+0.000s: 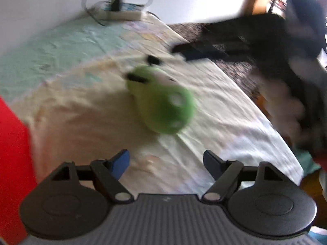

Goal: Organize objects
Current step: 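Position the right gripper around the green pear plush on the bed, then close the right gripper on the green pear plush and lift it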

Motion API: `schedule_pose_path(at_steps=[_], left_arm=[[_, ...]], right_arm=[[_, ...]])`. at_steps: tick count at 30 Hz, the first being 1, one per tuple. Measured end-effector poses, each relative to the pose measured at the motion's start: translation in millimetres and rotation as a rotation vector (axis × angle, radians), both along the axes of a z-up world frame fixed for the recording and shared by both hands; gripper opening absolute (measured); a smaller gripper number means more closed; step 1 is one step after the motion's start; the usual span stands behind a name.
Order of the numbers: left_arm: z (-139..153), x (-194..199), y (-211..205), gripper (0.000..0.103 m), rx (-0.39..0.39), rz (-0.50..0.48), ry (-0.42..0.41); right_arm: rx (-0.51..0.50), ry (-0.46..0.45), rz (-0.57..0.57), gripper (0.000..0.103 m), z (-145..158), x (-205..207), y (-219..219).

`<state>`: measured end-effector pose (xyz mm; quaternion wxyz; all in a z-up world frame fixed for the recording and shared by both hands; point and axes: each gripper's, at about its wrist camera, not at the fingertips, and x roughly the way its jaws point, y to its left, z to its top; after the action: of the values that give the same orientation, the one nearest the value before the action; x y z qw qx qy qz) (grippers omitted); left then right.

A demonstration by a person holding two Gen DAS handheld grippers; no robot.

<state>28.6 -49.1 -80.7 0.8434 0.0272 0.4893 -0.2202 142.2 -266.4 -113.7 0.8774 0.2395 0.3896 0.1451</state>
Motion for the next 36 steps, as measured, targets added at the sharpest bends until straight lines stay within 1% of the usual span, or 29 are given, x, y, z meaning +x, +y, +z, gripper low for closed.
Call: schedule_pose_path(at_steps=[2,4,7,10,13,15,16,18,19,20,23,25,26,29,31,32,34,36], left_arm=[[-4.6,-2.4,-11.0,0.079,0.015,-0.024,0.003],[-8.2,-0.1,-19.0,0.078,0.018,-0.034,0.014],[-13.2,4.3,-29.1,0.076,-0.030,-0.068,0.055],[-18.6,2.2,-49.0,0.072,-0.020,-0.124,0.050],[-24.8,6.4,-62.4,0.067,-0.013,-0.152,0.051],[-30.3,13.2,-66.6,0.066,-0.018,-0.148,0.056],[-33.1,17.7,-68.0,0.064,-0.019,-0.140,0.061],[-37.3,26.8,-68.0,0.060,-0.023,-0.119,0.064],[-38.7,30.0,-67.1,0.058,-0.023,-0.102,0.065],[-39.5,33.8,-63.9,0.052,-0.029,-0.087,0.075],[-42.7,42.4,-46.5,0.047,-0.075,-0.036,0.125],[-43.4,44.7,-33.9,0.047,-0.088,0.007,0.136],[-42.8,46.0,-28.2,0.047,-0.080,0.031,0.132],[-36.0,46.4,-9.0,0.047,-0.072,0.097,0.097],[-29.9,48.6,5.6,0.048,-0.071,0.133,0.072],[-28.3,48.3,10.9,0.050,-0.072,0.137,0.071],[-28.5,45.3,15.9,0.050,-0.063,0.156,0.059],[-25.1,43.0,19.7,0.050,-0.060,0.159,0.050]], right_arm=[[0.019,0.048,0.028,0.043,-7.4,13.1,1.3],[0.046,0.071,0.044,0.044,-14.8,24.3,3.4],[0.063,0.089,0.089,0.044,-25.6,43.2,11.1],[0.091,0.123,0.120,0.044,-34.8,58.7,17.0],[0.134,0.194,0.148,0.044,-47.9,73.7,19.3],[0.133,0.230,0.175,0.039,-52.9,75.7,20.7],[0.128,0.233,0.189,0.037,-53.5,75.1,20.5],[0.129,0.233,0.208,0.034,-50.6,72.2,16.0],[0.113,0.231,0.203,0.034,-47.5,69.8,12.1],[0.100,0.226,0.197,0.033,-45.0,68.3,7.3],[0.076,0.233,0.153,0.031,-38.8,61.3,-12.3],[0.070,0.248,0.126,0.031,-36.3,54.6,-27.2],[0.062,0.261,0.115,0.031,-36.2,50.6,-32.7],[0.067,0.300,0.110,0.032,-37.9,29.9,-44.5],[0.084,0.318,0.116,0.032,-39.0,10.0,-45.8],[0.104,0.324,0.115,0.032,-40.6,0.5,-44.6],[0.146,0.353,0.140,0.032,-44.9,-20.0,-36.9],[0.142,0.354,0.155,0.032,-45.4,-38.9,-27.7]])
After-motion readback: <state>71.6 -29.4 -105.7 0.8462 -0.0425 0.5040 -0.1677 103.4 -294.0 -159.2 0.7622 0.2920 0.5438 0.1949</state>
